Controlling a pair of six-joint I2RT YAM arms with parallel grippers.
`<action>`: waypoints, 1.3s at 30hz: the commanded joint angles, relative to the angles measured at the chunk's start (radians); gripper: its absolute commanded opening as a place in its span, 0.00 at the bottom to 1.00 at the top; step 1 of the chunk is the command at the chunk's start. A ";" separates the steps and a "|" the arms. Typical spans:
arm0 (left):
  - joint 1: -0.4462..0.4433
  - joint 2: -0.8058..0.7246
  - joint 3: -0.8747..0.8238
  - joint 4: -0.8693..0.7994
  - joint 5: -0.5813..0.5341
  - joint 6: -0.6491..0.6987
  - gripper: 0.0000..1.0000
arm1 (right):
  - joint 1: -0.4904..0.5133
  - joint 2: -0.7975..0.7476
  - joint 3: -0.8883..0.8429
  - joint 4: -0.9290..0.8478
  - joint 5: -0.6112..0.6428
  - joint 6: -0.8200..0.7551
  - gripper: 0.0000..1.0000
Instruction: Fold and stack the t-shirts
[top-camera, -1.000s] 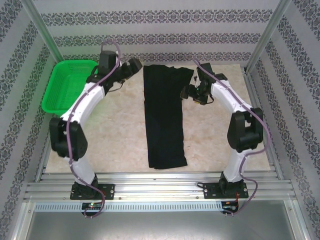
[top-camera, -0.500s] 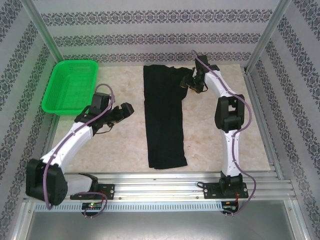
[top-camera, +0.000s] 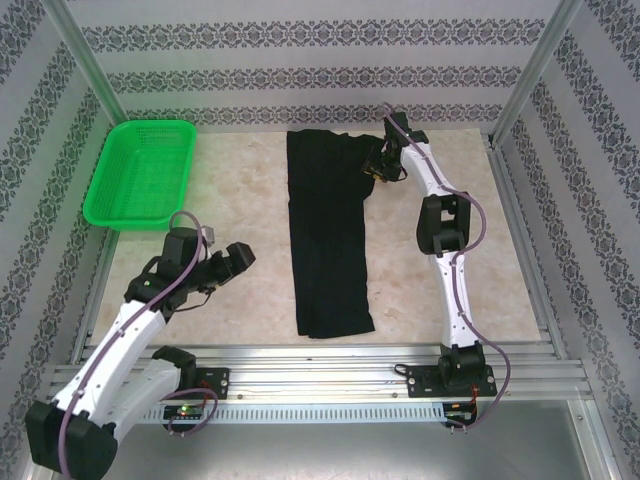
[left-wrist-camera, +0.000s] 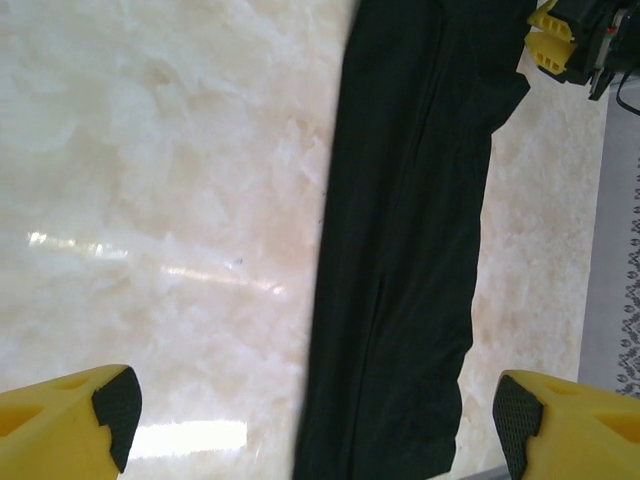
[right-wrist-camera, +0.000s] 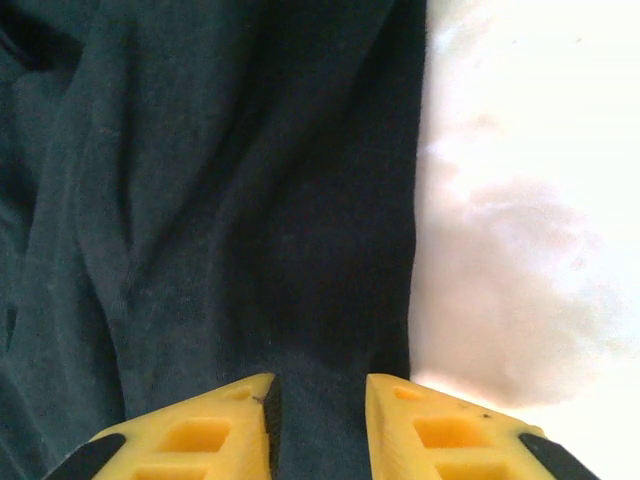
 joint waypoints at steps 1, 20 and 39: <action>-0.014 -0.072 -0.032 -0.117 0.027 -0.054 0.92 | -0.012 0.033 0.055 -0.002 0.025 0.064 0.29; -0.016 -0.199 -0.073 -0.212 0.045 -0.073 0.95 | -0.007 0.213 0.297 0.405 -0.213 0.393 0.58; -0.536 0.060 -0.041 -0.061 -0.133 -0.342 0.91 | 0.027 -1.034 -1.117 0.149 -0.227 -0.017 0.66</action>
